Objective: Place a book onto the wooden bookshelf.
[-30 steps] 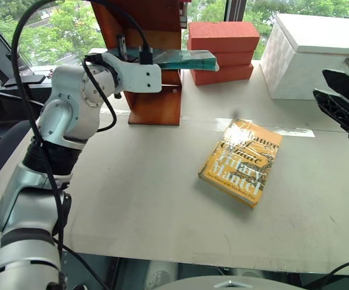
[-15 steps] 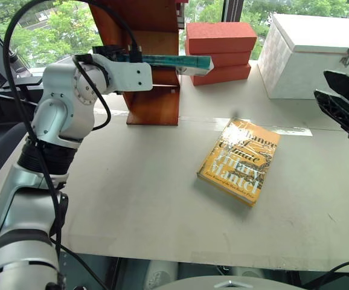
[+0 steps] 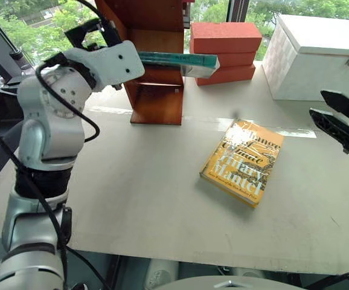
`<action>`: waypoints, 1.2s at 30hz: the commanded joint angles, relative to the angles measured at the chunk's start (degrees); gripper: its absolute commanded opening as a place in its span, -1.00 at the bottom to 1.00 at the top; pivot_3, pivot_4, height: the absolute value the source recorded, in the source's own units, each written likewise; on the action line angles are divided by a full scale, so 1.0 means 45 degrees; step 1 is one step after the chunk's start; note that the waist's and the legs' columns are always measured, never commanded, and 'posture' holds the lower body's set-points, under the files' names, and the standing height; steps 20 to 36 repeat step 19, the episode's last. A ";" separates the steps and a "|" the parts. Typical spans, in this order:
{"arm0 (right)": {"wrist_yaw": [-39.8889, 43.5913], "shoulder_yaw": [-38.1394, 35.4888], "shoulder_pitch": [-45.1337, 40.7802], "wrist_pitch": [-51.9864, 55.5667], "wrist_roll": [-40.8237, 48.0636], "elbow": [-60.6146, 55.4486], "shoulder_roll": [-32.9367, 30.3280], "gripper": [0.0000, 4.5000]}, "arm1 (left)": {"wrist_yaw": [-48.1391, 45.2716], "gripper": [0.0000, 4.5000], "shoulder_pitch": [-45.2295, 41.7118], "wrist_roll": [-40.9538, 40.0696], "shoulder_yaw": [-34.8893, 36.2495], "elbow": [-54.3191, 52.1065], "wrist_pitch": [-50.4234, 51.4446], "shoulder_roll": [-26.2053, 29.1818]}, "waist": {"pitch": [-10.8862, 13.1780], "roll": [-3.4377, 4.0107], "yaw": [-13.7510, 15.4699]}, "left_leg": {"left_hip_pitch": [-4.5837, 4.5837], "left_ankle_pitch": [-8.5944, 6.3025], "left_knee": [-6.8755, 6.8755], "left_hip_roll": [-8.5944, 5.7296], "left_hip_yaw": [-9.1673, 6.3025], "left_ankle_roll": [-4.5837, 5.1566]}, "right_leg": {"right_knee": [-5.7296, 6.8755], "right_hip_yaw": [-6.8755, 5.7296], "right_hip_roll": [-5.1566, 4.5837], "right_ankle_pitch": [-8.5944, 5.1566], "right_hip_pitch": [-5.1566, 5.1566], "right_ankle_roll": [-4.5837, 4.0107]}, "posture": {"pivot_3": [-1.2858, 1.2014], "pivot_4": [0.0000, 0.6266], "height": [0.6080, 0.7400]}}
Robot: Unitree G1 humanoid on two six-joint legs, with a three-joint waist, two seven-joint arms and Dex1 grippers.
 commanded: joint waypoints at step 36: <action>0.0903 0.1661 0.5878 -0.6569 -0.6423 0.2345 0.1850 1.00 | -0.0738 0.95 0.9915 -0.8740 0.1207 0.0096 0.0513 -0.4276 | -0.0024 0.0030 -0.0196 | 0.0159 0.0000 0.0003 -0.0014 0.0032 -0.0002 | 0.0101 0.0153 0.0045 -0.0064 0.0014 -0.0012 | 0.03 -0.52 1.00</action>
